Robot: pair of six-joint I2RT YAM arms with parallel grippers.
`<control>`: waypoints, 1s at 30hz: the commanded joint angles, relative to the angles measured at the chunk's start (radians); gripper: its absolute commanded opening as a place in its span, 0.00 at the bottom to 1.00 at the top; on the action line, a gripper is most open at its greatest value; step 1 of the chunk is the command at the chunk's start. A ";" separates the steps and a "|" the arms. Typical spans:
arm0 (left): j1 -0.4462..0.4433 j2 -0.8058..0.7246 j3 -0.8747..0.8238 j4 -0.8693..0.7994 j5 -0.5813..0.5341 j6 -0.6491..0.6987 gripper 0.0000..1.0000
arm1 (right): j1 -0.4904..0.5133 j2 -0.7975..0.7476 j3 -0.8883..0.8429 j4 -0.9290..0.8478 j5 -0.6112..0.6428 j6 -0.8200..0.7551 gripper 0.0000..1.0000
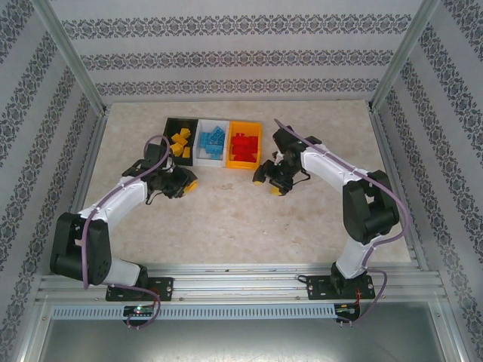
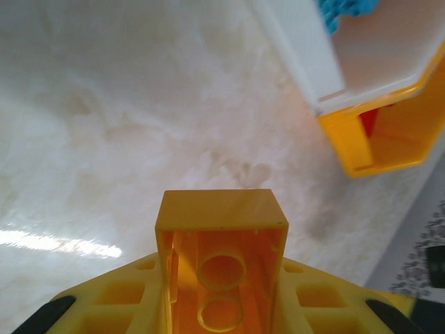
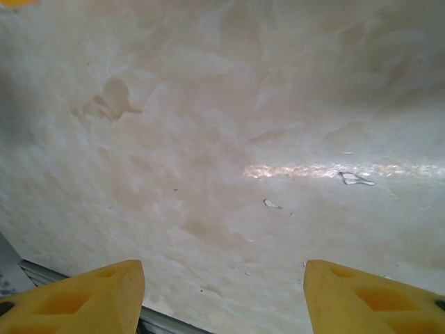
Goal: Sort the legos into containers by color
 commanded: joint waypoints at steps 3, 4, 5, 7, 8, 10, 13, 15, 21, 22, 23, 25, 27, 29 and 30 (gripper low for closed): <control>0.046 0.046 0.079 0.145 0.090 -0.098 0.28 | 0.048 0.040 0.113 -0.131 0.083 -0.097 0.64; 0.052 0.052 0.084 0.166 0.097 -0.114 0.28 | 0.059 0.050 0.134 -0.156 0.099 -0.113 0.64; 0.057 0.060 0.087 0.187 0.105 -0.128 0.28 | 0.067 0.056 0.151 -0.177 0.113 -0.129 0.64; 0.069 0.083 0.091 0.245 0.127 -0.166 0.28 | 0.089 0.066 0.187 -0.224 0.165 -0.163 0.65; 0.074 0.094 0.095 0.262 0.138 -0.180 0.28 | 0.097 0.069 0.199 -0.240 0.187 -0.175 0.64; 0.082 0.116 0.113 0.276 0.148 -0.188 0.28 | 0.115 0.073 0.223 -0.271 0.238 -0.202 0.65; 0.096 0.142 0.156 0.253 0.152 -0.169 0.28 | 0.144 0.073 0.249 -0.309 0.317 -0.237 0.65; 0.106 0.156 0.175 0.252 0.157 -0.169 0.28 | 0.165 0.069 0.261 -0.330 0.371 -0.264 0.65; 0.127 0.214 0.238 0.262 0.174 -0.181 0.28 | 0.210 0.067 0.280 -0.366 0.471 -0.316 0.66; 0.130 0.223 0.252 0.259 0.174 -0.181 0.28 | 0.214 0.068 0.280 -0.366 0.470 -0.318 0.66; 0.133 0.231 0.261 0.257 0.175 -0.181 0.28 | 0.217 0.067 0.278 -0.366 0.472 -0.317 0.66; 0.139 0.247 0.283 0.259 0.177 -0.181 0.28 | 0.220 0.066 0.279 -0.366 0.476 -0.318 0.66; 0.145 0.263 0.301 0.255 0.179 -0.181 0.28 | 0.223 0.065 0.282 -0.368 0.484 -0.321 0.66; 0.153 0.277 0.320 0.253 0.182 -0.179 0.28 | 0.226 0.065 0.284 -0.372 0.492 -0.327 0.66; 0.157 0.285 0.329 0.251 0.183 -0.177 0.28 | 0.227 0.063 0.285 -0.374 0.496 -0.329 0.66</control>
